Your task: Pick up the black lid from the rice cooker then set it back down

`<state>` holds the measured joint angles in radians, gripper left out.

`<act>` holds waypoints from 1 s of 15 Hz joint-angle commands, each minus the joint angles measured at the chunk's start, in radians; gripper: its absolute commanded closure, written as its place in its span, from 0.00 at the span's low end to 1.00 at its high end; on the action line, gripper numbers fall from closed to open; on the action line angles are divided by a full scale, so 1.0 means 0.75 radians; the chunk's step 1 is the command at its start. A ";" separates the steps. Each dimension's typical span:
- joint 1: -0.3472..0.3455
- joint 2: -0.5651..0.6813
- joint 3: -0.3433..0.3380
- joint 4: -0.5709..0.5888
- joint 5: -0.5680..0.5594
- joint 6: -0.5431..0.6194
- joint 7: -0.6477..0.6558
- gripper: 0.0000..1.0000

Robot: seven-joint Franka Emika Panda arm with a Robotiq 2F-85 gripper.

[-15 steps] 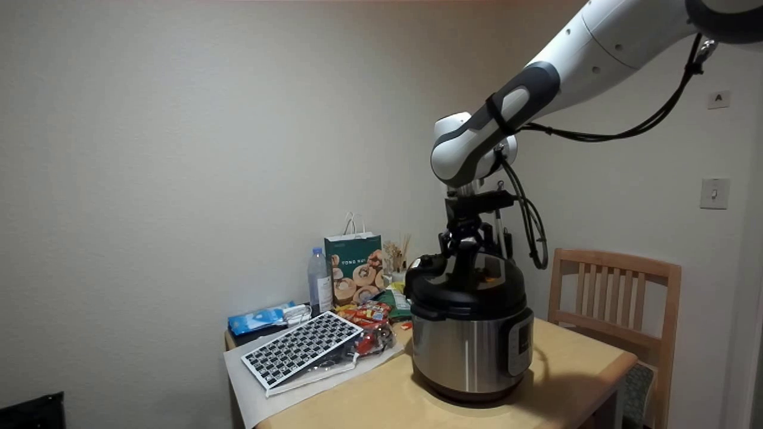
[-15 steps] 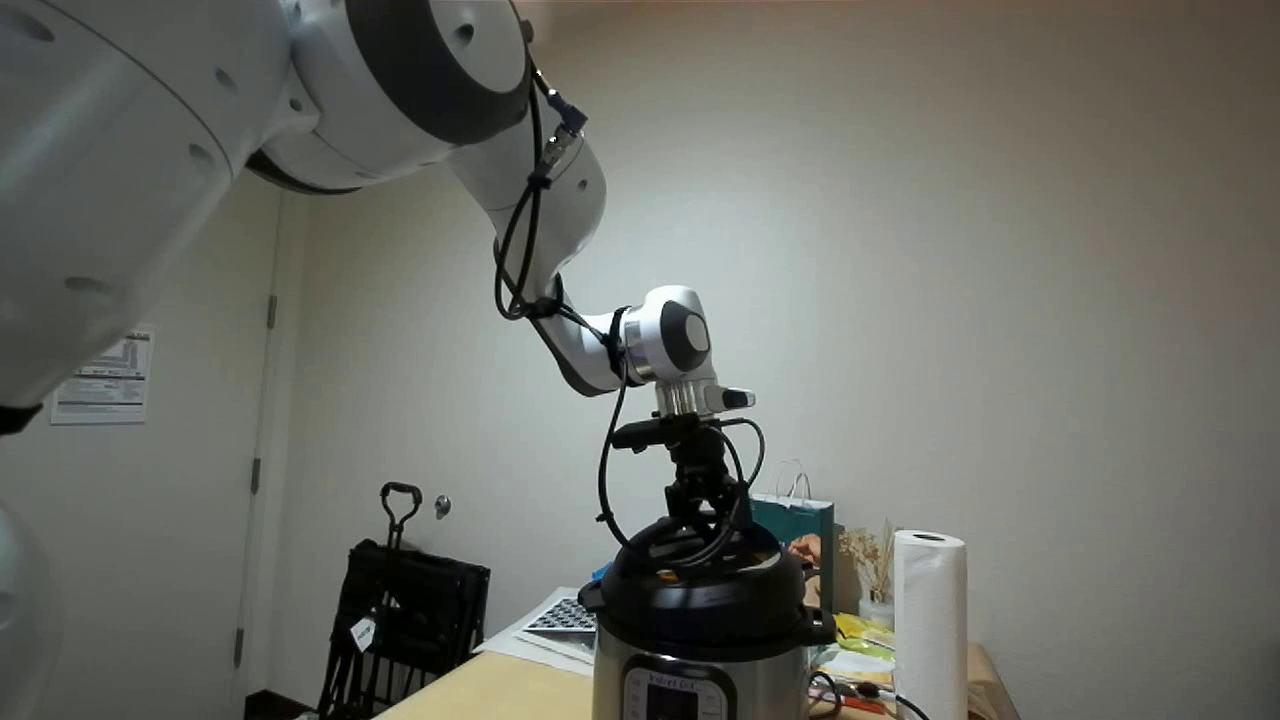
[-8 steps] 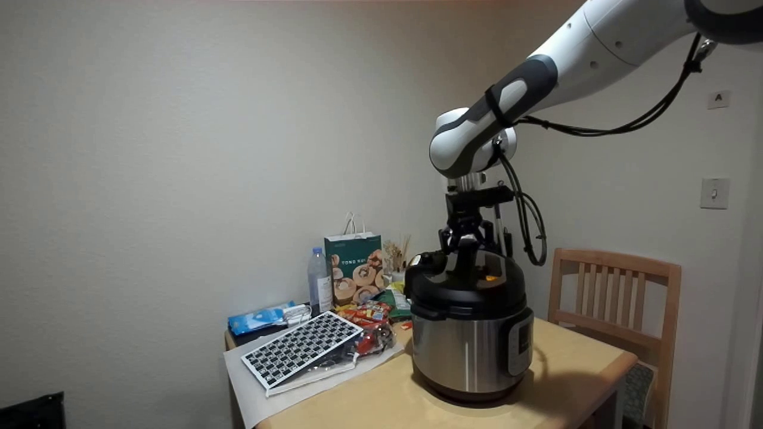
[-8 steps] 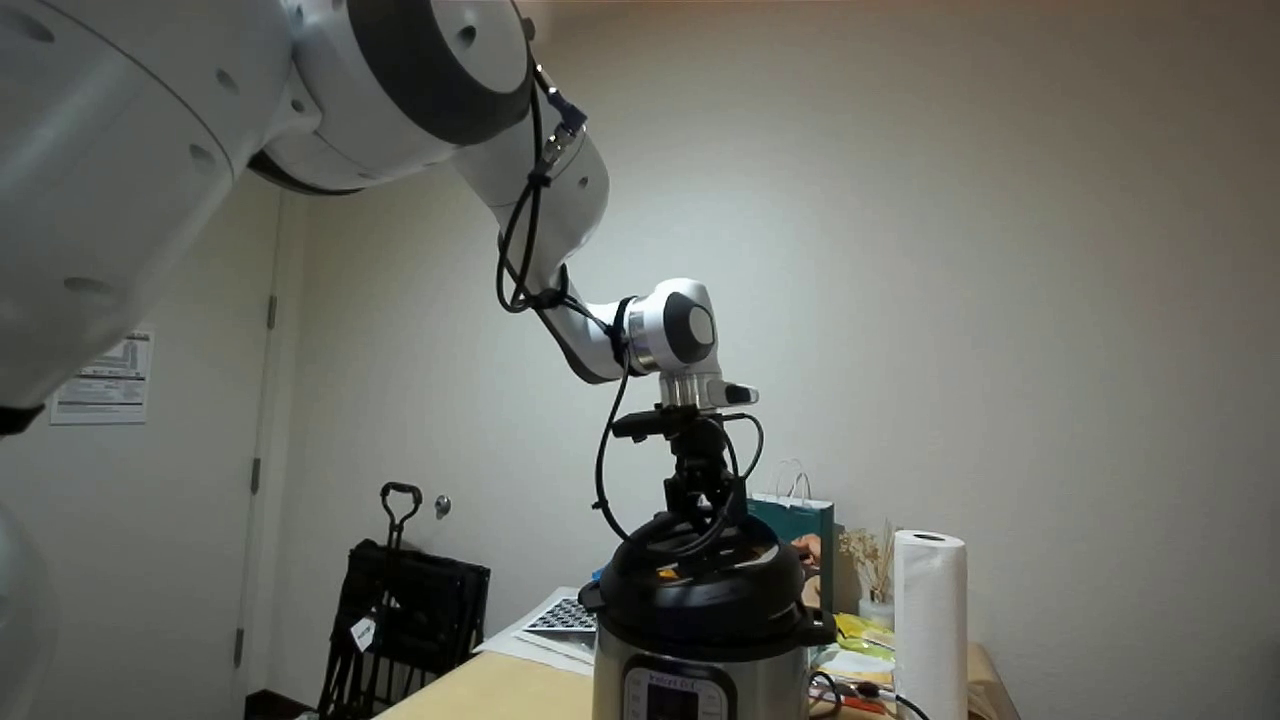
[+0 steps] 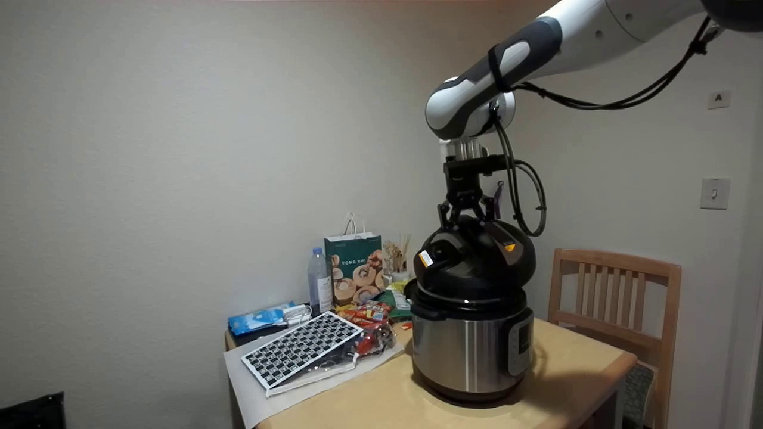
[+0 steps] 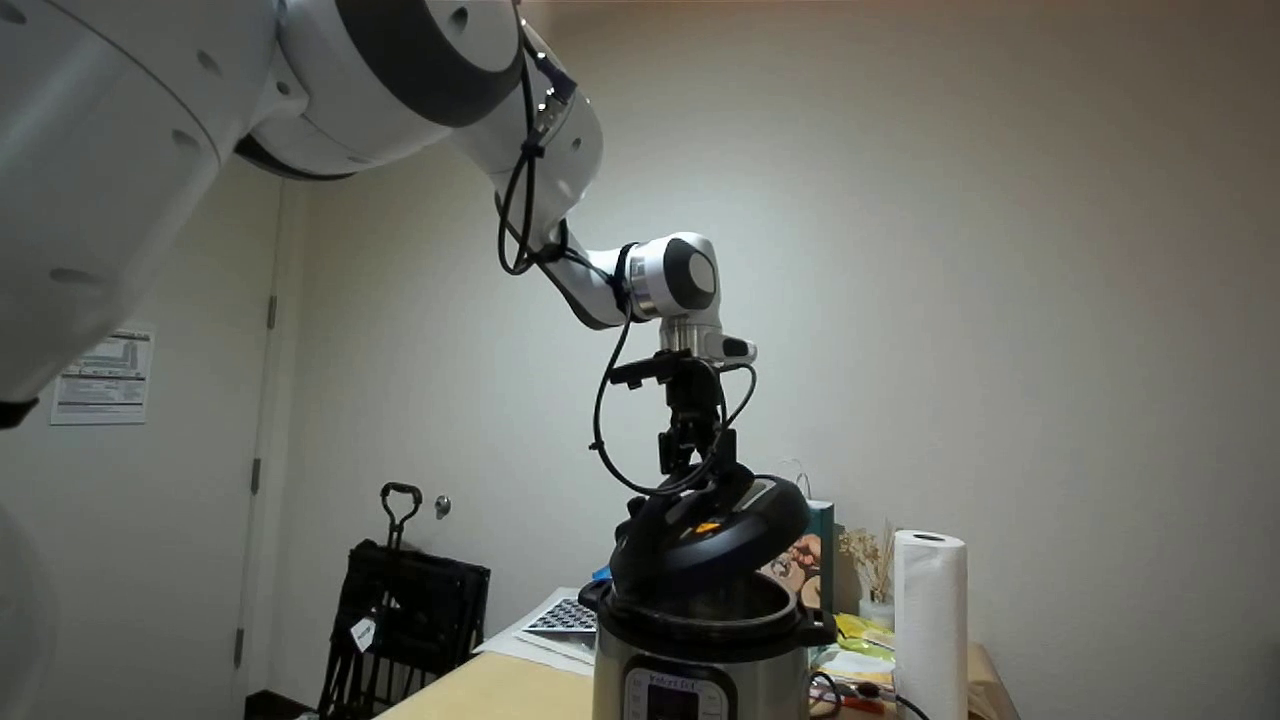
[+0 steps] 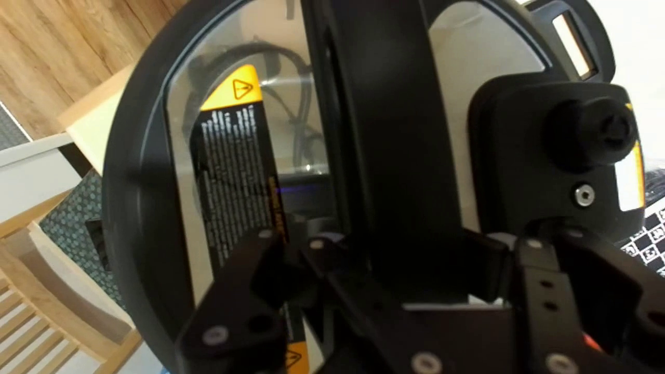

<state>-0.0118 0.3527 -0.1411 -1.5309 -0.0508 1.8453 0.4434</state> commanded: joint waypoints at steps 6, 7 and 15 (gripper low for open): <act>-0.006 0.083 0.022 0.031 0.000 0.008 -0.033 0.94; -0.010 0.102 0.030 0.040 0.011 0.020 -0.055 0.94; -0.009 0.140 0.039 0.068 0.001 0.121 -0.111 0.93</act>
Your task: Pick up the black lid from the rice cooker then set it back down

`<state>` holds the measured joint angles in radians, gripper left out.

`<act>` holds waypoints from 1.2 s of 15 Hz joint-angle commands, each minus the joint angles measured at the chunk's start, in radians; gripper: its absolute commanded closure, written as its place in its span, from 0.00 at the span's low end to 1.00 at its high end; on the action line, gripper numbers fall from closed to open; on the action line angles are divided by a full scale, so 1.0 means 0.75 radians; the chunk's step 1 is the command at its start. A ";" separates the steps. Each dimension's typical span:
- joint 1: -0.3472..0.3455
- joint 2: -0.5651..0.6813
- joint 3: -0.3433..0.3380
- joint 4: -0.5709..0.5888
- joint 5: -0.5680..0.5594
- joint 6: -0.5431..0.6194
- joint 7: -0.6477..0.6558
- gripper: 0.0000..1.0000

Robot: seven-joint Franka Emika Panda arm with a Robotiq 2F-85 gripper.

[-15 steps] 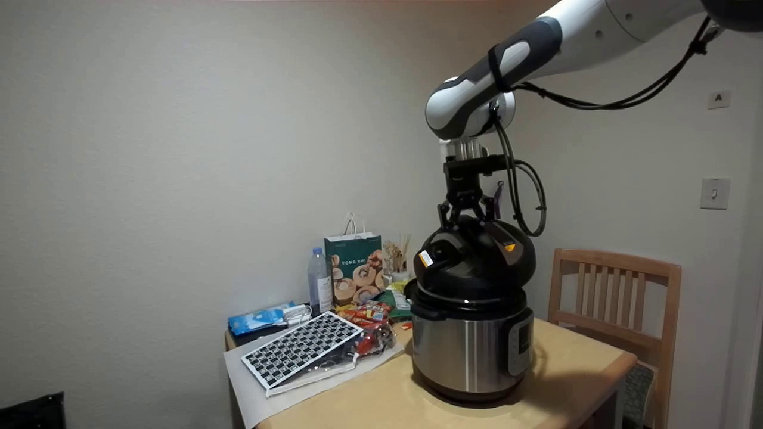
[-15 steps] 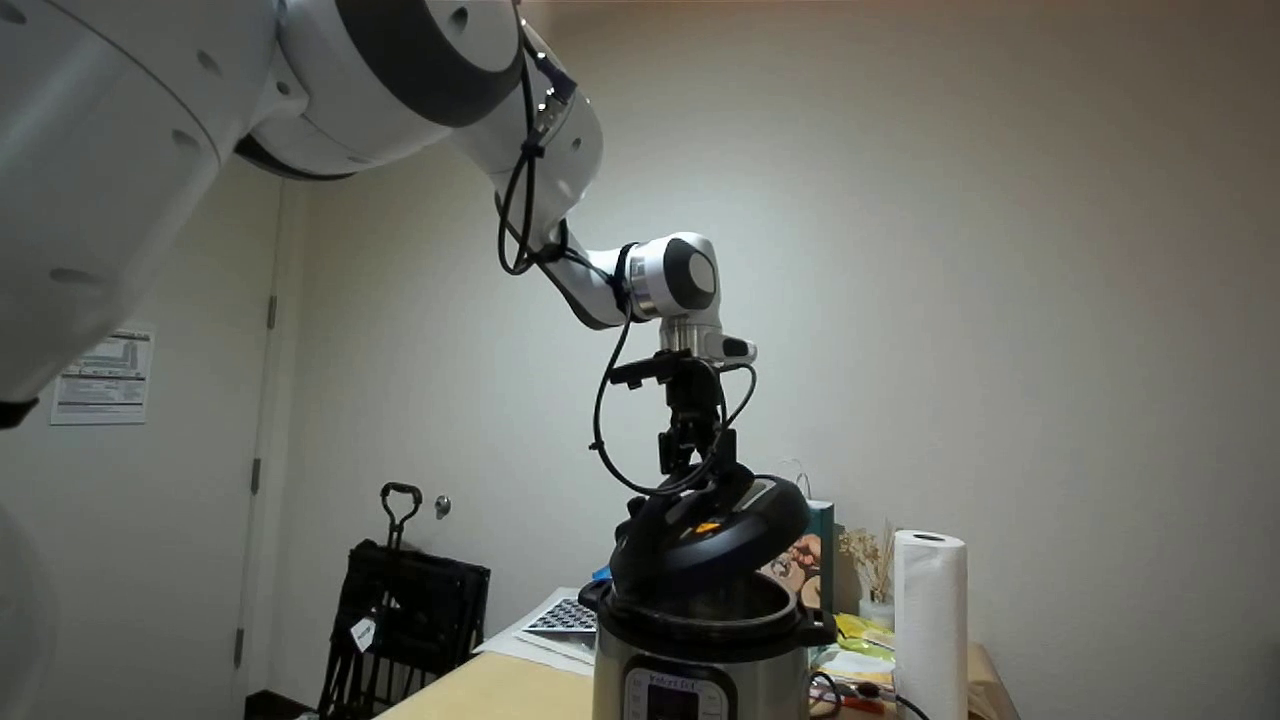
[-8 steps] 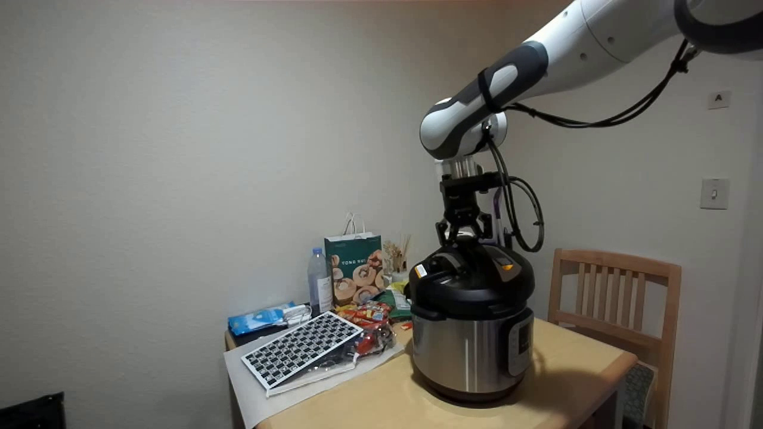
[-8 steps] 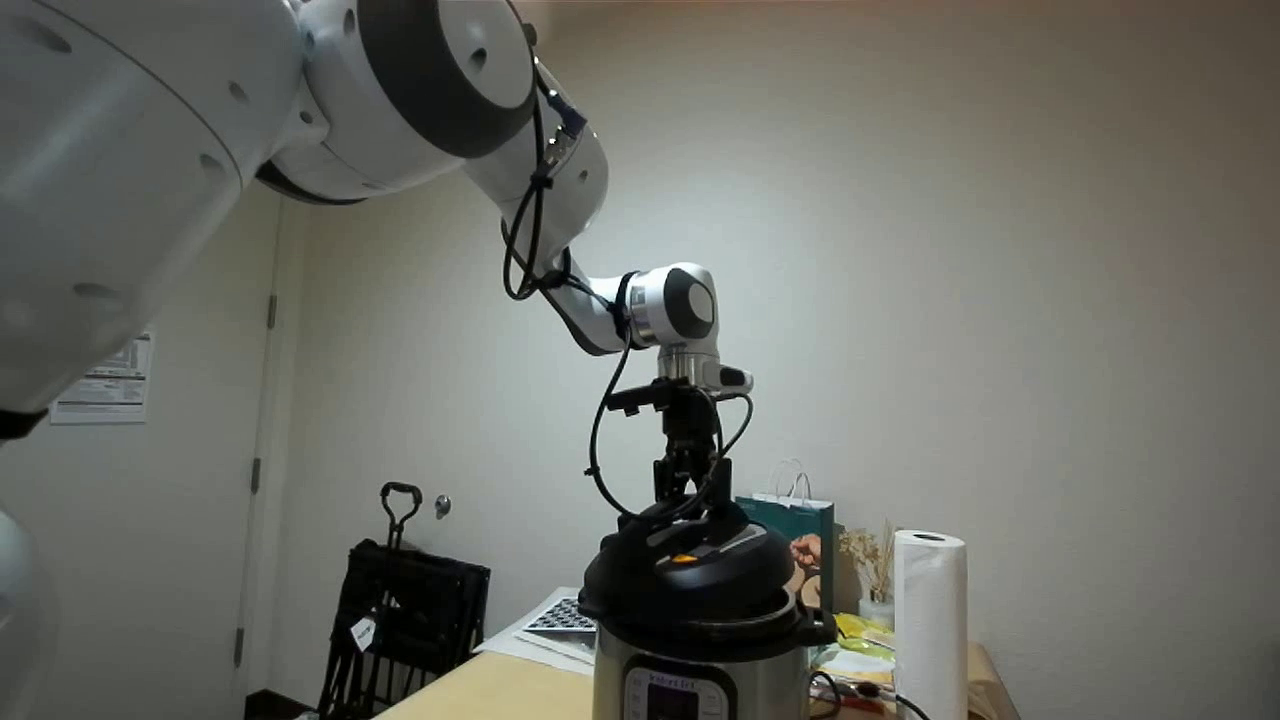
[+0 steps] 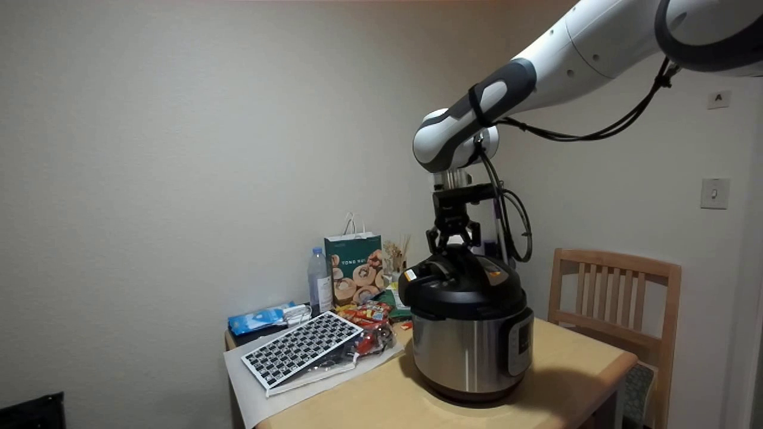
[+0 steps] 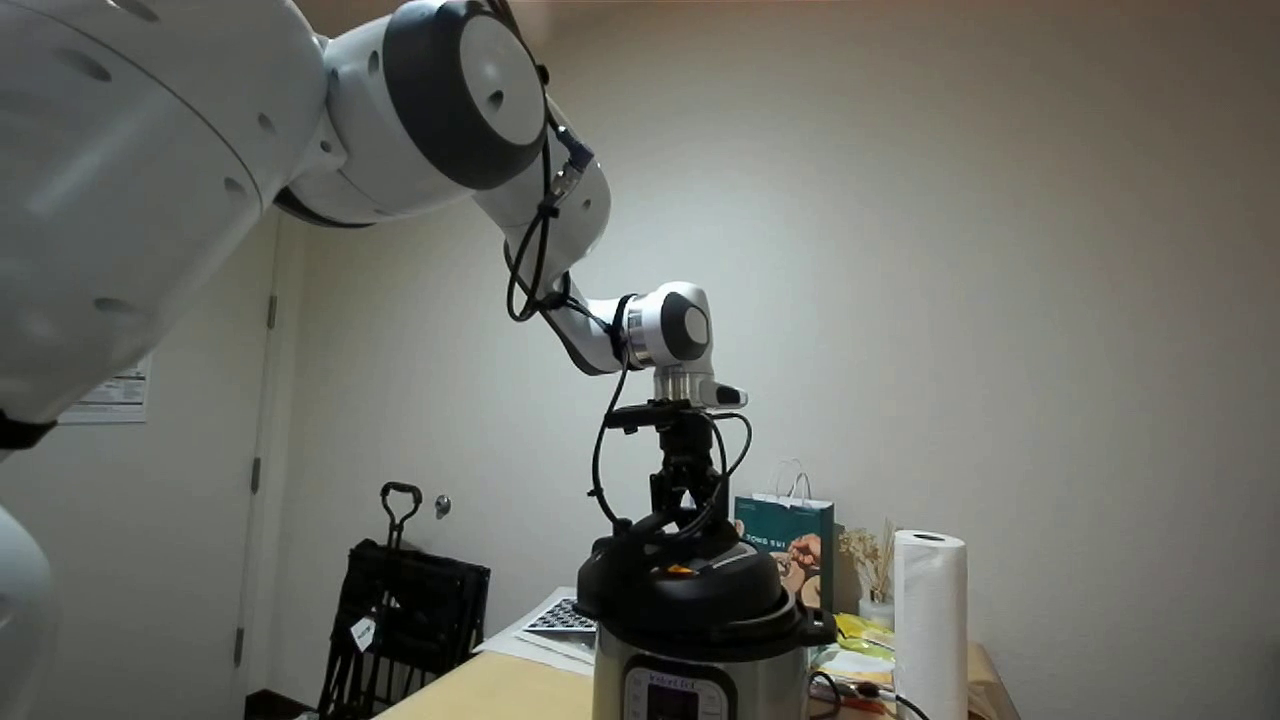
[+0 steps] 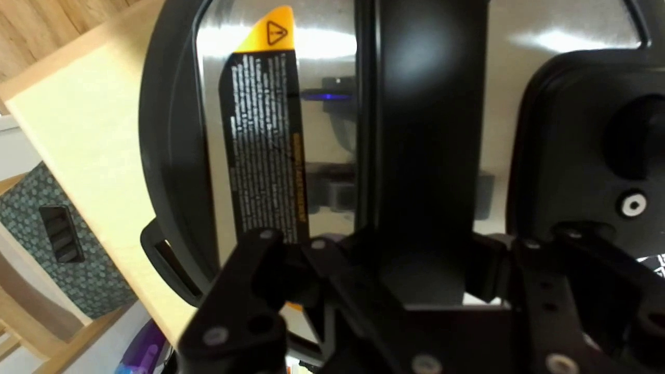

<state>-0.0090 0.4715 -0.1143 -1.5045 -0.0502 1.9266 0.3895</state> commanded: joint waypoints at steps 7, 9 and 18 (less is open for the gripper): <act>-0.047 -0.075 -0.025 -0.027 0.026 0.066 -0.009 0.94; -0.053 -0.103 -0.032 -0.052 0.024 0.058 0.000 0.94; -0.055 -0.043 -0.020 -0.016 0.037 0.018 -0.021 0.95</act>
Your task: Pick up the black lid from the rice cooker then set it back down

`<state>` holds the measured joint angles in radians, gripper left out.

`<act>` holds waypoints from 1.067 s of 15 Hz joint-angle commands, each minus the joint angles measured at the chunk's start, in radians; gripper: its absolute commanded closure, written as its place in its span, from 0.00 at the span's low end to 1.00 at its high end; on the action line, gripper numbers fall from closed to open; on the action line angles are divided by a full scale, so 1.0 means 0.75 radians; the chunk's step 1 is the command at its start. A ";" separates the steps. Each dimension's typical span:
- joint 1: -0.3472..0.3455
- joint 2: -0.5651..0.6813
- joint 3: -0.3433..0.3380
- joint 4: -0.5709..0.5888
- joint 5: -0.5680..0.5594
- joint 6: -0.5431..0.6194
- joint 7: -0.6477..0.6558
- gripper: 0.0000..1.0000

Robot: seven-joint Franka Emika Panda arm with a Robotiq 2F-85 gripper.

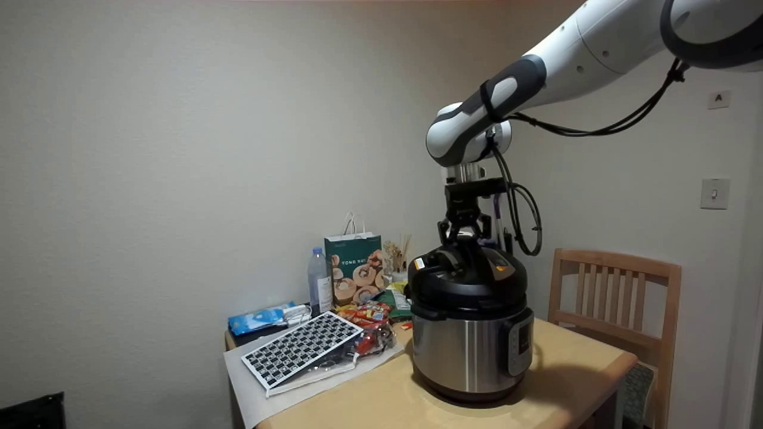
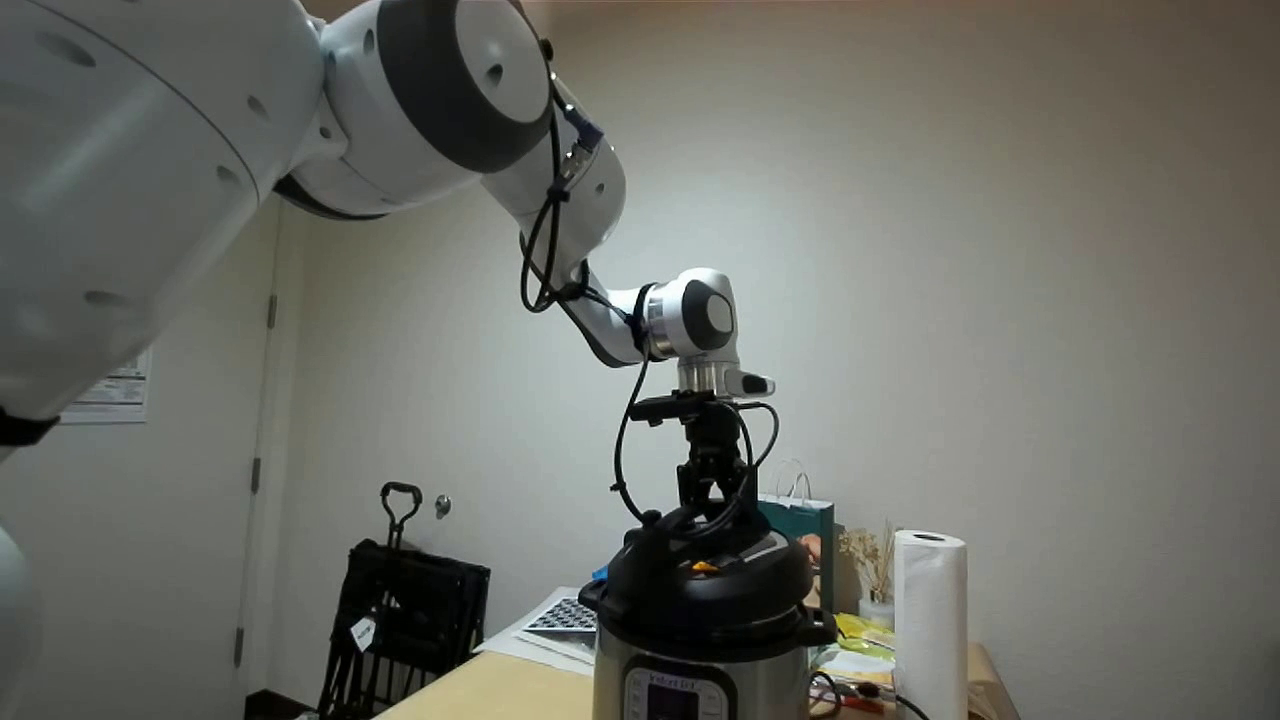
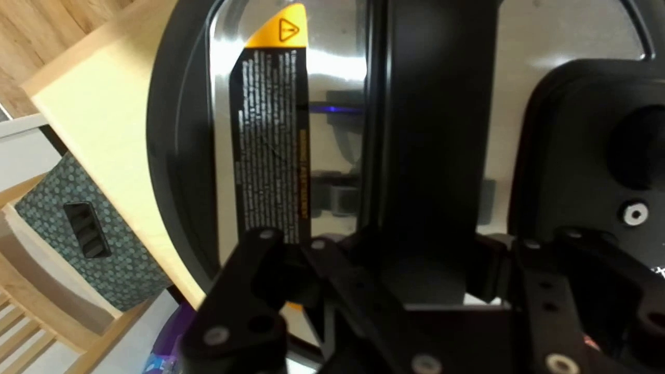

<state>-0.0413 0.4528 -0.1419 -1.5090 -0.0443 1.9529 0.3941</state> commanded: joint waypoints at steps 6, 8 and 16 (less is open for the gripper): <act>-0.018 0.052 0.034 0.009 0.047 0.002 -0.043 0.95; -0.016 0.048 0.033 0.001 0.044 0.013 -0.041 0.95; 0.022 -0.055 0.006 -0.053 -0.009 -0.036 0.050 0.37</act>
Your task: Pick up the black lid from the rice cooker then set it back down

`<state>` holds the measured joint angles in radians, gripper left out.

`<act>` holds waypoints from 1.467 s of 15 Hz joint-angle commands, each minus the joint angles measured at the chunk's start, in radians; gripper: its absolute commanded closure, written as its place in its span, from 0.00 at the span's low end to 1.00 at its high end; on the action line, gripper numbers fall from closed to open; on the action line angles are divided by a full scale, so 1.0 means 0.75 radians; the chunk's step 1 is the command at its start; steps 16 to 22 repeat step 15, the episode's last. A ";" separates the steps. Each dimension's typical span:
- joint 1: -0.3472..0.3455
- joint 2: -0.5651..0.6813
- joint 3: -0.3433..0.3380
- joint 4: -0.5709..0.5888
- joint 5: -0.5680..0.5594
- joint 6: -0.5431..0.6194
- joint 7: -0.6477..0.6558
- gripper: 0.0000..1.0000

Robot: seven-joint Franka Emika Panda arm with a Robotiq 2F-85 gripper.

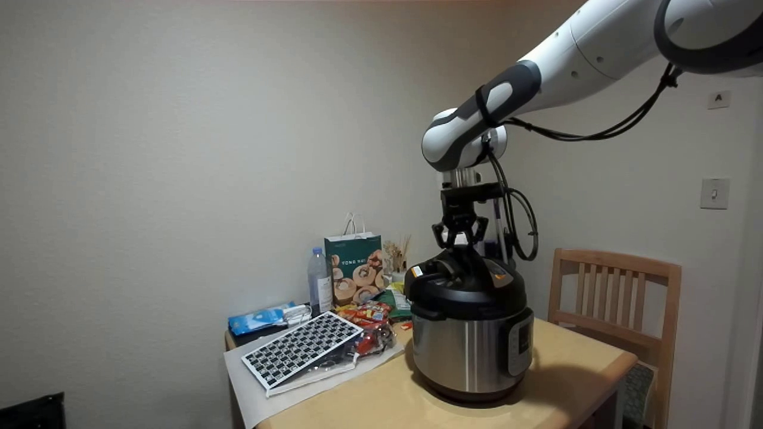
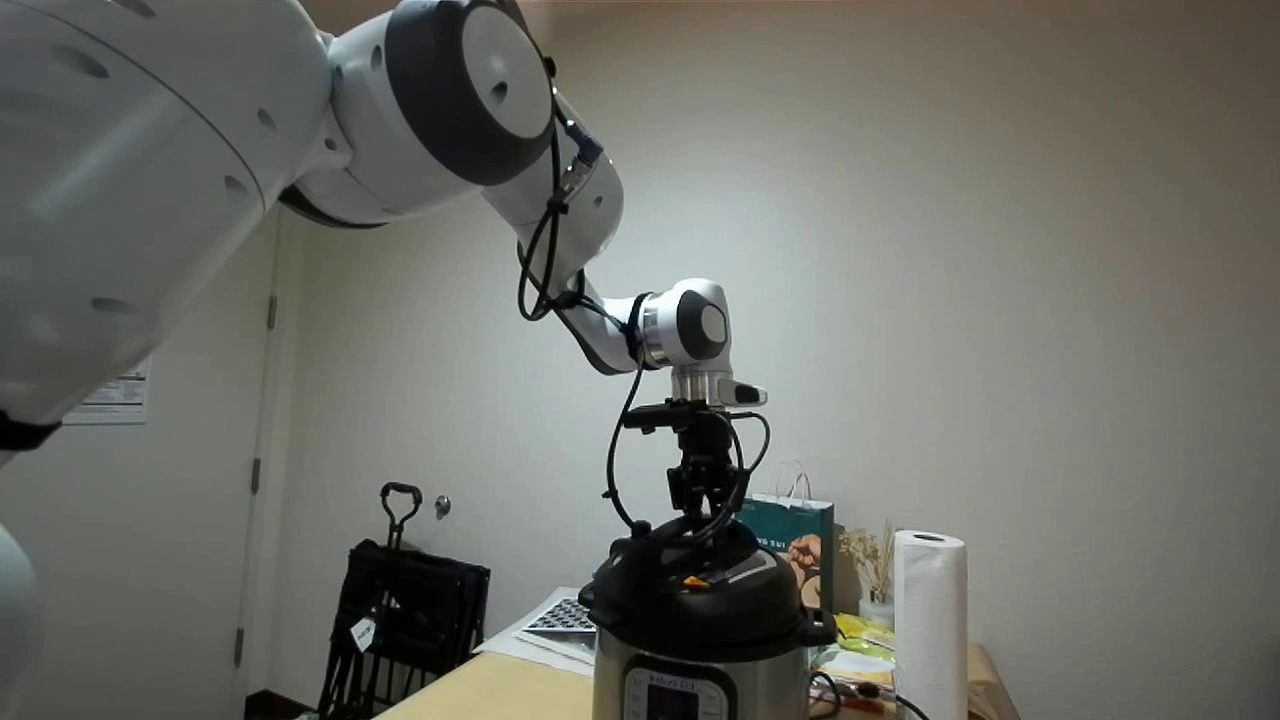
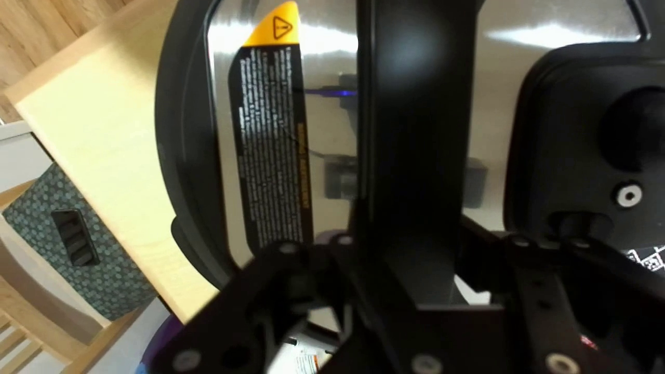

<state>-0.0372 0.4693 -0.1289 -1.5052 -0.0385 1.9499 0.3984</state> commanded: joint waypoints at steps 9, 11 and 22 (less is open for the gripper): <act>0.111 -0.263 -0.049 -0.165 -0.153 -0.044 0.541 0.00; 0.078 -0.190 -0.018 -0.076 -0.130 -0.062 0.468 0.00; 0.083 -0.225 -0.019 -0.110 -0.135 -0.062 0.506 0.00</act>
